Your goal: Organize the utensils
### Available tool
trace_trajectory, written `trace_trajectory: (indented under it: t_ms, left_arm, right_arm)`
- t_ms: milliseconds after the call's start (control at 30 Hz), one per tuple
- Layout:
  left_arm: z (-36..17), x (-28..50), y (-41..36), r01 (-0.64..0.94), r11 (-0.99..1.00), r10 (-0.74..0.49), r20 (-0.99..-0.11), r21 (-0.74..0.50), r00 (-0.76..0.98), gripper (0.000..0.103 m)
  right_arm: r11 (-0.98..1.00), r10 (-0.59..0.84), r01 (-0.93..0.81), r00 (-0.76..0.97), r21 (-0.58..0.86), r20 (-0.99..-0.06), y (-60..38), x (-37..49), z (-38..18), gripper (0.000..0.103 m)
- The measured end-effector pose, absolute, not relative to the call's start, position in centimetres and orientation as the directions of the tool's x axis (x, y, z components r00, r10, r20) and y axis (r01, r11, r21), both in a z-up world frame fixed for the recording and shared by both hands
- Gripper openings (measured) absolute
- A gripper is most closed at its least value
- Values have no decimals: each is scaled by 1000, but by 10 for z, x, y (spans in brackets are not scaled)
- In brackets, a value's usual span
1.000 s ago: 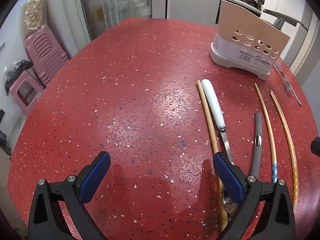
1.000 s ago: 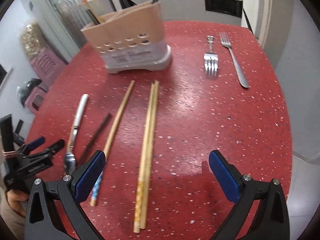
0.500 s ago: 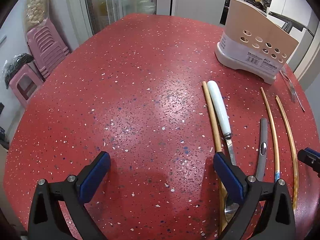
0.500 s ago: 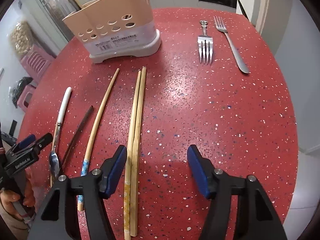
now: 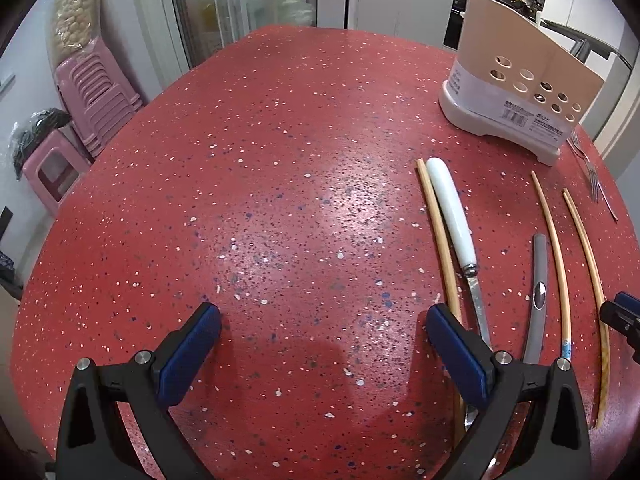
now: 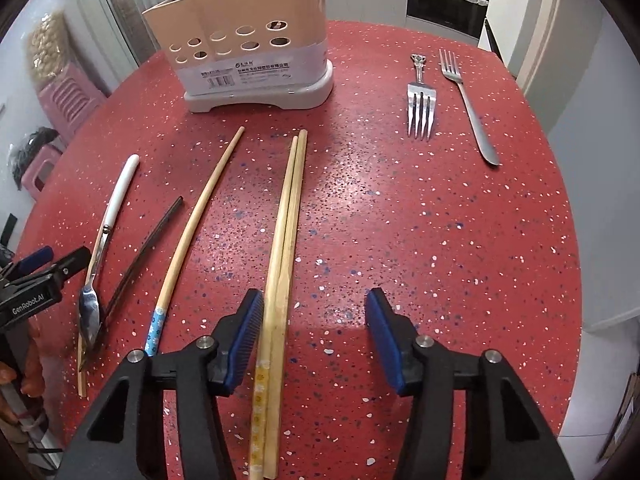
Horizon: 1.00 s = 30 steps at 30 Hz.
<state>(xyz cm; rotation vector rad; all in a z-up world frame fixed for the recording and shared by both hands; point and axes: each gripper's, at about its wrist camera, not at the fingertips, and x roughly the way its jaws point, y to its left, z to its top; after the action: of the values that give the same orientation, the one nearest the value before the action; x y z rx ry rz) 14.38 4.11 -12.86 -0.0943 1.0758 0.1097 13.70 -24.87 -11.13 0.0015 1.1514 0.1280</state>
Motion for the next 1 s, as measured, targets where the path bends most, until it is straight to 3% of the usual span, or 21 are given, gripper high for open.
trace_trajectory:
  t_ms: [133,767,1000]
  left_arm:
    - [-128,146,44,-134,991,42,-884,-24,466,103]
    - [-126,159,31,-133,991,43,-885,-22,463,103]
    - [-119,164,35,-134,988,-11,-883,-83,470,103]
  right_arm:
    - [988,153,-95,401,125,-903,-255,136,-109,48]
    - [986,133,-146,391,81,-911,-241,145,-110,48]
    - [989,138,-111,408,101,-902,-248,148,-107,47]
